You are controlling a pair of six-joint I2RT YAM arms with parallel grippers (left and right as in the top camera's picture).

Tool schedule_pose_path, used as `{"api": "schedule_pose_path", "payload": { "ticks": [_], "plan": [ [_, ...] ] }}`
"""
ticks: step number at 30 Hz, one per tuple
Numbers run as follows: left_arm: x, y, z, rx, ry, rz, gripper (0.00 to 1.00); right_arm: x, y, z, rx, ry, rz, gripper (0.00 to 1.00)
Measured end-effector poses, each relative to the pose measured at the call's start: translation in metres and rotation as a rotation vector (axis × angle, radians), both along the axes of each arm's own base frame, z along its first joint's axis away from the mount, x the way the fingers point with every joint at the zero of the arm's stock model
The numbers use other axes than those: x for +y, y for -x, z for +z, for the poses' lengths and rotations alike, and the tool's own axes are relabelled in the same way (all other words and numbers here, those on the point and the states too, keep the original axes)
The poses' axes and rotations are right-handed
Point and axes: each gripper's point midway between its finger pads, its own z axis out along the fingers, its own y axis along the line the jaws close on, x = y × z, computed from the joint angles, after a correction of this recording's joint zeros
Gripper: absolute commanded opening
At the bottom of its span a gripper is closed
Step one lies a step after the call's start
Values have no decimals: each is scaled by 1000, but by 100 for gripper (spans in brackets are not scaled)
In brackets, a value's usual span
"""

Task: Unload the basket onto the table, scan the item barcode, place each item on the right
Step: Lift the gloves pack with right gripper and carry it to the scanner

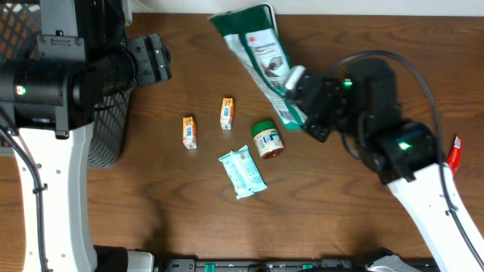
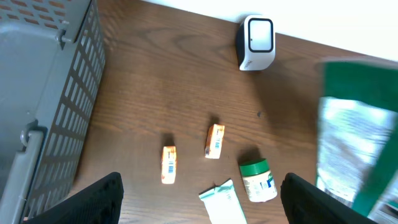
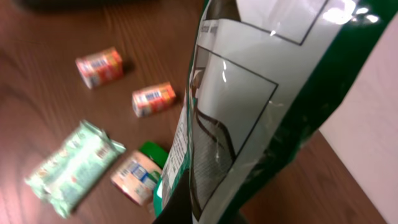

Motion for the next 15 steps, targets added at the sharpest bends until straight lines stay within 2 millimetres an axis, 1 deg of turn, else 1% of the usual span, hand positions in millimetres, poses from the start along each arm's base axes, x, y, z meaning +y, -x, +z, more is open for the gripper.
{"api": "schedule_pose_path", "payload": {
  "ticks": [2, 3, 5, 9, 12, 15],
  "plan": [
    [0, 0, 0, 0, 0, 0, 82, 4, -7, -6, 15, 57, -3, 1],
    [0, 0, 0, 0, 0, 0, 82, 8, -13, -8, 32, 94, -2, 1],
    [0, 0, 0, -1, 0, 1, 82, 11, -19, -8, 53, 138, 5, 1],
    [0, 0, 0, 0, 0, 0, 82, 18, -35, 4, 46, 238, 28, 1],
    [0, 0, 0, 0, 0, 0, 82, 26, -47, 15, -13, 333, 59, 1],
    [0, 0, 0, 0, 0, 0, 82, 39, -54, 16, -94, 459, 128, 1]
  ]
}}
